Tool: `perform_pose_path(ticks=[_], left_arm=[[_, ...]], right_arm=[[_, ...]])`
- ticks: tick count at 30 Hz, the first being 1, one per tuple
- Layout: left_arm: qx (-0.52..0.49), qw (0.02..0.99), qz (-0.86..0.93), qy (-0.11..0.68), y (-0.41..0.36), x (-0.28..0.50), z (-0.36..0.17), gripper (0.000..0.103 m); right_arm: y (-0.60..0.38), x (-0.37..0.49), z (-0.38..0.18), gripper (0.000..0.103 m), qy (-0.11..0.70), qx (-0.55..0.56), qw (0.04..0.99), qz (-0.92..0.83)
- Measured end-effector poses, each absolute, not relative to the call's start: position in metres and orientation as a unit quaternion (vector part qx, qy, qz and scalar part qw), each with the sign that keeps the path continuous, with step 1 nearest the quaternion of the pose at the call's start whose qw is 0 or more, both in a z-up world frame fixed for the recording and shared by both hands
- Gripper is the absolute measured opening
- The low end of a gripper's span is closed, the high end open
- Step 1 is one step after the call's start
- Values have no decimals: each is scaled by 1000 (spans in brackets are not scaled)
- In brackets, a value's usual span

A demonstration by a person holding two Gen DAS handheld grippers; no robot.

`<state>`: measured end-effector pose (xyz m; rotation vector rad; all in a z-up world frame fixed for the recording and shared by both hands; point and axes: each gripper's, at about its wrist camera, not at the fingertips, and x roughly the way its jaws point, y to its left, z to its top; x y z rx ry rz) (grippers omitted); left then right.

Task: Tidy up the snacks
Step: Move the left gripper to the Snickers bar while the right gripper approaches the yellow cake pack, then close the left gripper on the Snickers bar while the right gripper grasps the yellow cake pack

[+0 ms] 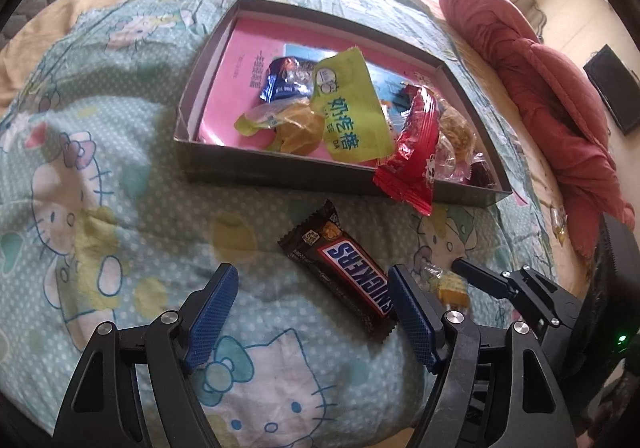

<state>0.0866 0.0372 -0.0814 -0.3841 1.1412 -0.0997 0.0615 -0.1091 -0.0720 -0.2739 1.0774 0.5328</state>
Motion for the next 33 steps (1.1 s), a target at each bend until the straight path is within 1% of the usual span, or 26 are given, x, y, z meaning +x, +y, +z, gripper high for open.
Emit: perform_pose_path(ticks=[11, 14, 16, 19, 22, 24, 27, 29, 31, 32, 33], left_arm=[[-154, 827, -4, 540, 14, 99, -92, 78], [-148, 830, 6, 537, 11, 98, -94, 79], [-148, 831, 10, 536, 9, 98, -96, 79], [-146, 833, 14, 534, 8, 98, -98, 78], [-138, 834, 13, 534, 7, 96, -98, 78], [-141, 835, 14, 532, 9, 95, -98, 75], [-150, 835, 14, 530, 13, 96, -97, 70], [-151, 834, 15, 531, 16, 98, -97, 69], [-146, 835, 14, 530, 15, 98, -97, 66], [-142, 836, 11, 531, 13, 98, -97, 64], [-137, 837, 9, 531, 11, 98, -96, 63]], right_arm=[[-124, 78, -76, 61, 507, -111, 822, 234], [-125, 79, -79, 64, 511, -99, 820, 237], [-124, 79, -83, 75, 513, -87, 818, 245], [-112, 76, -87, 94, 513, -107, 812, 256], [-107, 72, -89, 98, 506, -117, 816, 255], [-109, 72, -91, 99, 509, -105, 816, 254], [-107, 74, -90, 99, 515, -124, 805, 267], [-111, 76, -88, 96, 514, -117, 805, 272], [-115, 76, -86, 83, 511, -116, 810, 265], [-117, 76, -84, 79, 508, -116, 812, 263], [-120, 77, -83, 73, 506, -113, 814, 261]])
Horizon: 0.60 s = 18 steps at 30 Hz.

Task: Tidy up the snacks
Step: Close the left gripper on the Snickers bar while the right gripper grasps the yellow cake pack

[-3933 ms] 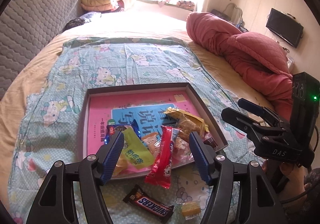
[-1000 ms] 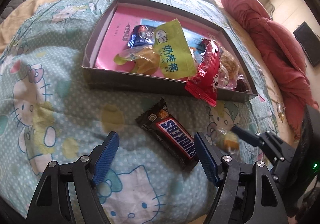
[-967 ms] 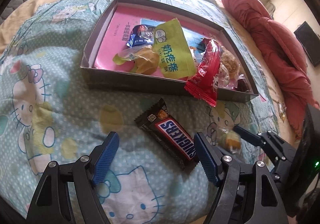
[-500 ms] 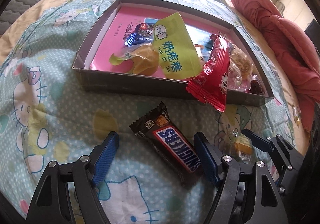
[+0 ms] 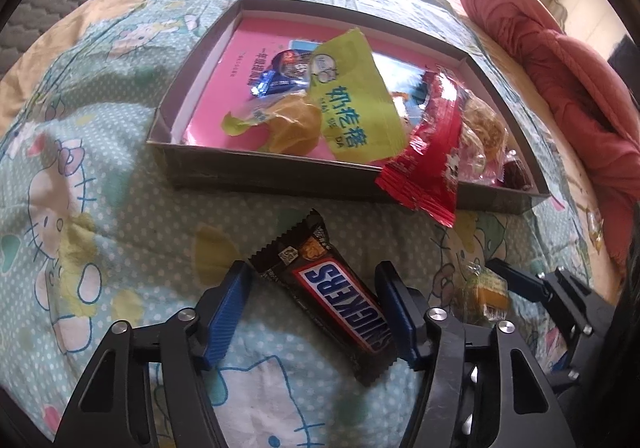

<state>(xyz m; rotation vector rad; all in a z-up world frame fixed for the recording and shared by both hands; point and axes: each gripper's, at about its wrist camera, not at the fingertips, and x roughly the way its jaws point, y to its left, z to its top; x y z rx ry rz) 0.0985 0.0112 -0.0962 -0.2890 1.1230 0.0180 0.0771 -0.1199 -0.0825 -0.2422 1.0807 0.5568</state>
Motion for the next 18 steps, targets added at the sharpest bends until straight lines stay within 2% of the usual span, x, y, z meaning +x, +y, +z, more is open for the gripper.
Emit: perform_pose_path(ticks=[6, 7, 12, 13, 18], left_arm=[[-120, 840, 6, 529, 3, 99, -95, 54], [-119, 841, 2, 528, 2, 98, -95, 46], [-125, 842, -9, 525, 2, 97, -94, 37], [-129, 841, -12, 525, 4, 96, -93, 33], [-152, 839, -29, 521, 14, 94, -92, 32]], right_arm=[[-130, 80, -79, 58, 505, -103, 818, 255], [-130, 80, -76, 56, 501, -109, 821, 252], [-133, 82, -71, 55, 496, -103, 824, 256], [-132, 83, -71, 55, 494, -99, 824, 257], [-141, 84, -61, 55, 485, -66, 830, 267]])
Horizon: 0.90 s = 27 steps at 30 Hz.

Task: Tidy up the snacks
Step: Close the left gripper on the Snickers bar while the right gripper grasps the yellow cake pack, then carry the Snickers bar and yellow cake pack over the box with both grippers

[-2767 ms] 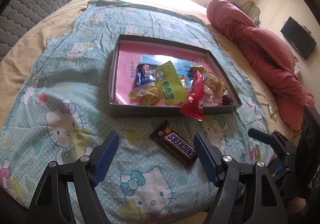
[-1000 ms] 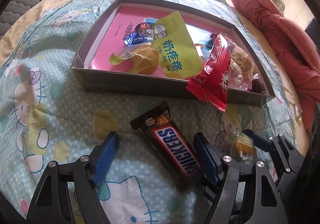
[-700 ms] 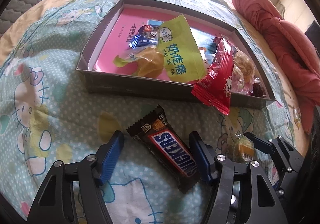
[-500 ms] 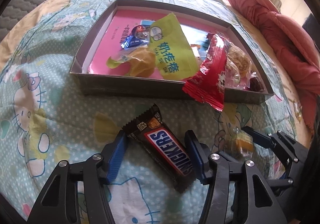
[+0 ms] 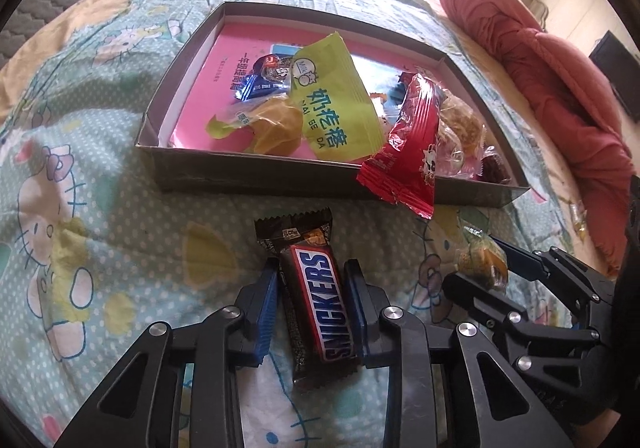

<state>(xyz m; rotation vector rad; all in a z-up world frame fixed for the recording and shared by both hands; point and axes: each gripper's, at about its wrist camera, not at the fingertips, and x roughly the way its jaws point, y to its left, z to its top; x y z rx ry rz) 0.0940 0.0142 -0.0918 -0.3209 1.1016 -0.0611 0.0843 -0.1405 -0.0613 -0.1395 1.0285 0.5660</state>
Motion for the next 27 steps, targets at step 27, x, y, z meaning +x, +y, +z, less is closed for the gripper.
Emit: perform_pose_path(ticks=[27], left_arm=[[-158, 870, -29, 467, 40, 75, -39, 29]], right_arm=[[-157, 89, -26, 55, 436, -15, 856, 278]])
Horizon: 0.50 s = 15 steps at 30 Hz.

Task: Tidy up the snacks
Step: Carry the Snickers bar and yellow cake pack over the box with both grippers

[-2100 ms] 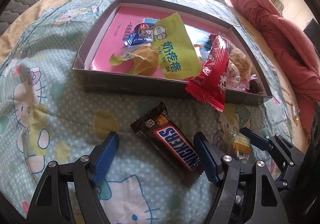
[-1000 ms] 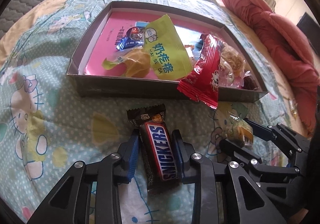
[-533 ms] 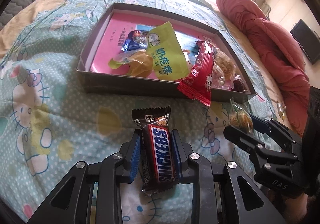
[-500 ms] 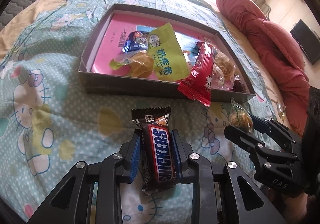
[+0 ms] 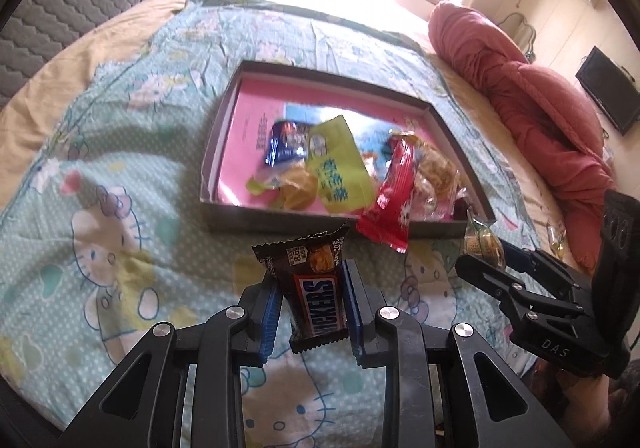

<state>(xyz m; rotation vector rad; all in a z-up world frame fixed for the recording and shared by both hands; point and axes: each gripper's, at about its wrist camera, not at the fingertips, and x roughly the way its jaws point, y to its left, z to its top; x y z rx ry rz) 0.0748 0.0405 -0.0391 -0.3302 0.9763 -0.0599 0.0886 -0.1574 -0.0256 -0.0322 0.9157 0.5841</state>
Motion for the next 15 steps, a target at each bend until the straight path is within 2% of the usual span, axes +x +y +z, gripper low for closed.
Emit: perform_pose_path(ticks=[15], left_arm=[[-166, 892, -13, 421, 61, 81, -13, 29]], right_arm=[[-166, 96, -20, 55, 429, 6, 861, 273]])
